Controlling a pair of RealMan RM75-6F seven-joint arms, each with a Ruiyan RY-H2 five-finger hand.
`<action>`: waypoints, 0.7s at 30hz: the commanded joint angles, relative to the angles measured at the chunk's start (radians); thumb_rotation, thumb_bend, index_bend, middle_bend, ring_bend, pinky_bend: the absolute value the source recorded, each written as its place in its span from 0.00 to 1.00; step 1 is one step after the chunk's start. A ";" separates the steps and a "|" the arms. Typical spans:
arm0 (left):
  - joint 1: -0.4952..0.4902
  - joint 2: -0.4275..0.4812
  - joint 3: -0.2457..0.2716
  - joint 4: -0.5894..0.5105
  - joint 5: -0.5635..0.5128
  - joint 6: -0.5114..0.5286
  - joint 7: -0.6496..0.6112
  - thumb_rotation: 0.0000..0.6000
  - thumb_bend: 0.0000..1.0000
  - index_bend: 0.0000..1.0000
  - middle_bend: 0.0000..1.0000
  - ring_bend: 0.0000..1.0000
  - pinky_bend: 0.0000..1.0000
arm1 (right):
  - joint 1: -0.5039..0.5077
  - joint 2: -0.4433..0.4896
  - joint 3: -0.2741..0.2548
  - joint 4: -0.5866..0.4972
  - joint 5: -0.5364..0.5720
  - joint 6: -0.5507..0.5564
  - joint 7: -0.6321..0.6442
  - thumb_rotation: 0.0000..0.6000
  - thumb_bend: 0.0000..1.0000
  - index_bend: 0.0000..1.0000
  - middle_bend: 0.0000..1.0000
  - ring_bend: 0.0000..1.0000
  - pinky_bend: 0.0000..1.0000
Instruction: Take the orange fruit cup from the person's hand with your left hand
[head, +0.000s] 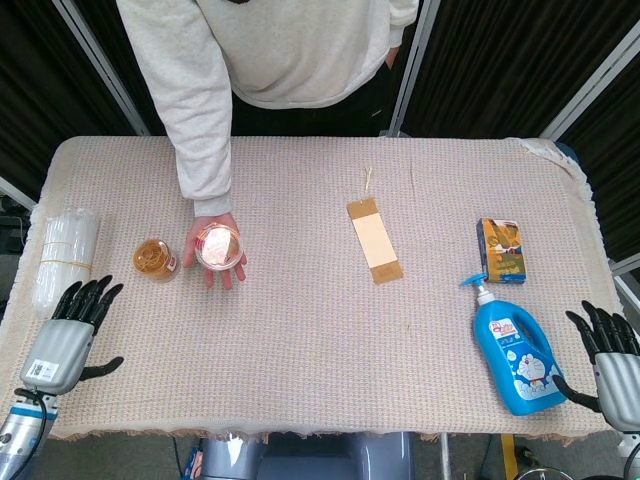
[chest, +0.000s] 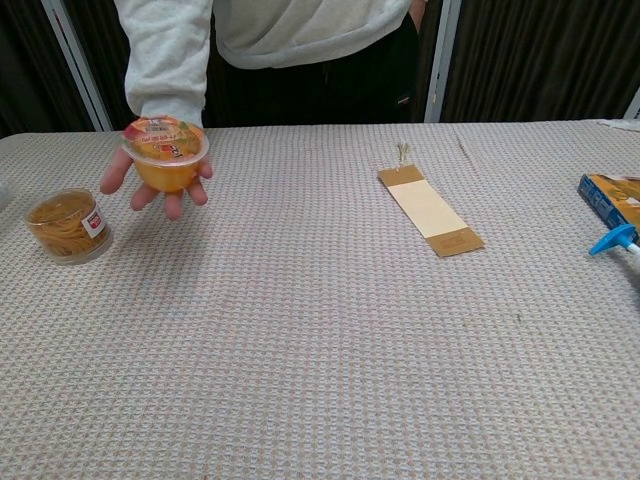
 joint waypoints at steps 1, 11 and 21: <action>-0.065 0.008 -0.071 -0.045 -0.078 -0.058 0.065 1.00 0.08 0.05 0.00 0.00 0.00 | -0.002 0.002 0.000 0.001 -0.001 0.003 0.004 1.00 0.11 0.12 0.00 0.00 0.00; -0.333 -0.024 -0.283 -0.141 -0.557 -0.261 0.336 1.00 0.15 0.12 0.00 0.00 0.03 | -0.001 0.005 -0.003 -0.002 -0.003 -0.001 0.014 1.00 0.11 0.12 0.00 0.00 0.00; -0.615 -0.139 -0.371 -0.104 -1.018 -0.206 0.662 1.00 0.19 0.14 0.00 0.00 0.09 | -0.001 0.013 -0.007 -0.004 -0.001 -0.006 0.039 1.00 0.11 0.12 0.00 0.00 0.00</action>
